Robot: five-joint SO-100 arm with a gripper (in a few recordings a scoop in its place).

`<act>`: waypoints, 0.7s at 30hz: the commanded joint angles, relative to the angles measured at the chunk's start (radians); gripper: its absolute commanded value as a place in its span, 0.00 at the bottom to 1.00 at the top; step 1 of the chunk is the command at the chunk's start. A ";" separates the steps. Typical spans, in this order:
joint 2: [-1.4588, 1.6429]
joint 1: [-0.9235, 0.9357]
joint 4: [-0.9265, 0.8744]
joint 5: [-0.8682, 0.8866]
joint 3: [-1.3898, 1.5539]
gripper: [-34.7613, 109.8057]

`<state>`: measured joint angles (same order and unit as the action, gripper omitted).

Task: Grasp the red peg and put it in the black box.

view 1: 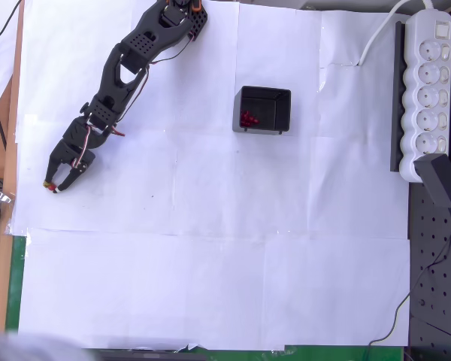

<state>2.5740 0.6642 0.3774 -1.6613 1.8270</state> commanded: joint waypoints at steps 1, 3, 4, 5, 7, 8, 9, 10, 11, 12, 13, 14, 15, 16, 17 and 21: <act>-0.189 -0.009 -0.293 0.037 0.048 0.24; -0.278 -0.020 -0.499 0.060 0.077 0.24; -0.327 -0.029 -0.569 0.083 0.078 0.24; -0.370 -0.040 -0.634 0.097 0.077 0.24; -0.463 -0.058 -0.776 0.123 0.074 0.24; -0.512 -0.072 -0.830 0.135 0.064 0.24; -0.560 -0.084 -0.879 0.140 0.049 0.24; -0.607 -0.101 -0.925 0.153 0.035 0.24; -0.655 -0.120 -0.973 0.173 0.028 0.24; -0.698 -0.140 -1.032 0.186 0.028 0.24; -0.742 -0.164 -1.091 0.199 0.028 0.24; -0.787 -0.190 -1.150 0.207 0.028 0.24; -0.828 -0.218 -1.207 0.207 0.028 0.24; -0.871 -0.250 -1.259 0.215 0.028 0.24; -0.913 -0.282 -1.304 0.227 0.026 0.24; -1.057 -0.426 -1.459 0.250 0.026 0.24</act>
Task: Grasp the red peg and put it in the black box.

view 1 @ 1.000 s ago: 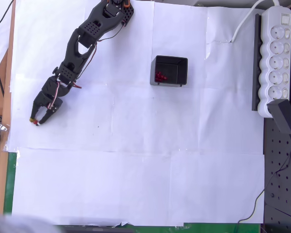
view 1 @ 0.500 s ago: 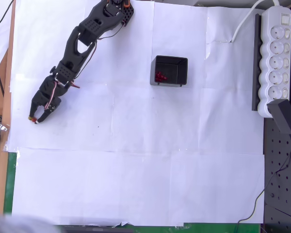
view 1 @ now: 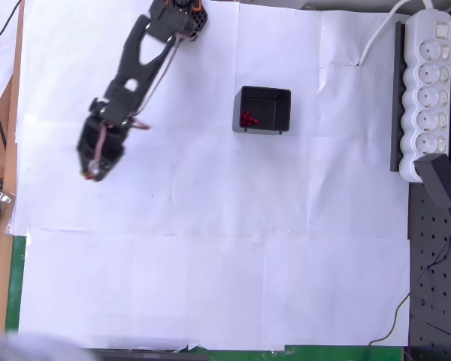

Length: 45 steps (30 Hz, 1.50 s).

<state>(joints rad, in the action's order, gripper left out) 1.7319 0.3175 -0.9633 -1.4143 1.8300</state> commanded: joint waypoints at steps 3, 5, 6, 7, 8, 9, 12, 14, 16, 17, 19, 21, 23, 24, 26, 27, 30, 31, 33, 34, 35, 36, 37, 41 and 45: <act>-0.296 -0.202 -0.242 0.029 0.037 0.24; -0.321 -0.295 -0.350 0.069 0.081 0.24; -0.321 -0.341 -0.431 0.087 0.126 0.24; -0.321 -0.388 -0.512 0.103 0.172 0.24; -0.318 -0.437 -0.594 0.106 0.216 0.24; -0.316 -0.489 -0.664 0.110 0.252 0.24; -0.318 -0.641 -0.807 0.176 0.316 0.24; -0.321 -0.724 -0.865 0.215 0.330 0.24; -0.322 -0.798 -0.905 0.232 0.324 0.24; -0.324 -0.825 -0.905 0.265 0.319 0.24; -0.318 -0.873 -0.905 0.305 0.299 0.24; -0.310 -0.910 -0.905 0.324 0.282 0.24; -0.275 -0.936 -0.905 0.333 0.279 0.24; -0.253 -0.945 -0.905 0.344 0.282 0.24; -0.198 -0.962 -0.905 0.359 0.295 0.24; -0.167 -0.969 -0.905 0.367 0.307 0.24; -0.066 -0.985 -0.904 0.397 0.359 0.24; -0.040 -0.991 -0.904 0.403 0.373 0.24; -0.002 -1.002 -0.904 0.420 0.400 0.24; 0.009 -1.008 -0.904 0.423 0.408 0.24; 0.021 -1.011 -0.904 0.423 0.416 0.24; 0.021 -1.015 -0.904 0.423 0.422 0.24; 0.021 -1.019 -0.904 0.426 0.425 0.25; 0.021 -1.022 -0.904 0.474 0.453 0.31; 0.021 -1.017 -0.904 0.453 0.453 0.52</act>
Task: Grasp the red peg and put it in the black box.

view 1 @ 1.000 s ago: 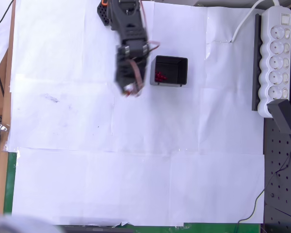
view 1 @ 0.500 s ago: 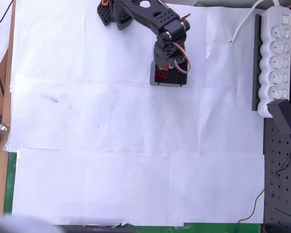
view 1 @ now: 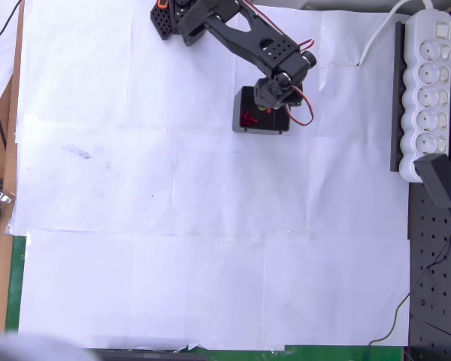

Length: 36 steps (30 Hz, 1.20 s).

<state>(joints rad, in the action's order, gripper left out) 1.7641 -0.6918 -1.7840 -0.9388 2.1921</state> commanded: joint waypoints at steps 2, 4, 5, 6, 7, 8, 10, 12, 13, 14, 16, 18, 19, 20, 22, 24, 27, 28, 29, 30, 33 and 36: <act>-0.017 -0.006 -0.083 -0.034 0.095 0.55; -0.026 -0.003 -0.083 -0.044 0.095 0.57; -0.031 -0.002 -0.083 -0.052 0.094 0.58; -0.035 0.002 -0.083 -0.064 0.092 0.59; -0.041 0.005 -0.083 -0.074 0.092 0.59; -0.049 0.006 -0.084 -0.091 0.086 0.60; -0.066 0.009 -0.084 -0.130 0.077 0.60; -0.078 0.012 -0.081 -0.163 0.077 0.60; -0.083 0.014 -0.081 -0.170 0.083 0.60; -0.091 0.017 -0.081 -0.176 0.084 0.60; -0.112 0.032 -0.081 -0.184 0.072 0.57; -0.153 0.057 -0.081 -0.198 0.031 0.46; -0.183 0.069 -0.081 -0.216 0.006 0.36; -0.216 0.084 -0.081 -0.238 -0.015 0.27; -0.290 0.123 -0.058 -0.296 -0.063 0.24; -0.382 0.172 0.015 -0.357 -0.141 0.24; -0.505 0.264 0.101 -0.453 -0.250 0.24; -0.558 0.298 0.155 -0.485 -0.314 0.24; -0.615 0.328 0.216 -0.520 -0.391 0.24; -0.672 0.359 0.281 -0.554 -0.471 0.24; -0.865 0.445 0.537 -0.649 -0.767 0.24; -1.091 0.523 0.881 -0.690 -1.124 0.24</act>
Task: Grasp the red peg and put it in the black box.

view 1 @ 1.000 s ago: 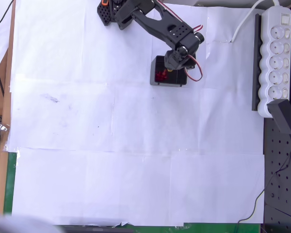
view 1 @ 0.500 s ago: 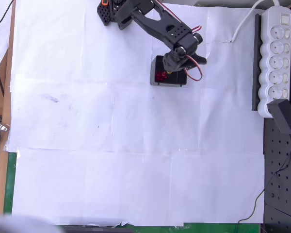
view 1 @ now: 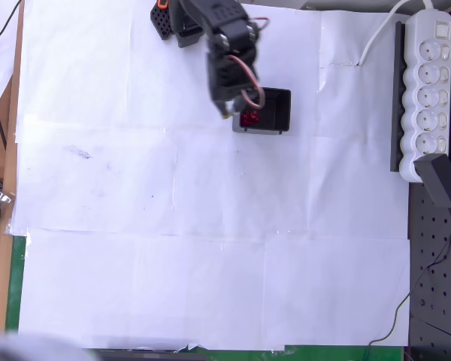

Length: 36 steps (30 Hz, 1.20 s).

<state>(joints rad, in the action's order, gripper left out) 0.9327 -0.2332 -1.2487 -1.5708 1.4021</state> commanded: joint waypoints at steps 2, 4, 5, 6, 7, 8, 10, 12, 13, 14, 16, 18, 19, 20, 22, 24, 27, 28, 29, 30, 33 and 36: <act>-0.374 0.103 0.465 -0.092 -0.514 0.24; -0.459 0.127 0.492 -0.121 -0.634 0.24; -0.492 0.132 0.494 -0.123 -0.675 0.24; -0.529 0.135 0.494 -0.124 -0.719 0.24; -0.572 0.135 0.494 -0.124 -0.762 0.24; -0.617 0.135 0.492 -0.118 -0.808 0.24; -0.678 0.130 0.479 -0.098 -0.881 0.24; -0.729 0.121 0.437 -0.046 -0.933 0.24; -0.752 0.120 0.394 -0.025 -0.945 0.24; -0.782 0.118 0.364 -0.005 -0.971 0.24; -0.845 0.109 0.310 0.021 -1.035 0.24; -0.923 0.107 0.304 0.072 -1.124 0.24; -0.953 0.110 0.290 0.086 -1.160 0.24; -0.976 0.117 0.265 0.104 -1.180 0.24; -1.012 0.133 0.198 0.110 -1.201 0.24; -1.057 0.141 0.118 0.115 -1.221 0.24; -1.075 0.150 0.055 0.132 -1.258 0.24; -1.085 0.152 0.052 0.143 -1.270 0.24; -1.094 0.156 0.044 0.147 -1.279 0.24; -1.104 0.163 0.034 0.147 -1.289 0.24; -1.134 0.193 0.003 0.123 -1.318 0.24; -1.144 0.210 0.008 0.101 -1.361 0.24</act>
<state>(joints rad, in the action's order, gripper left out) -0.1335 -0.0307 -1.2333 -1.4404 0.0675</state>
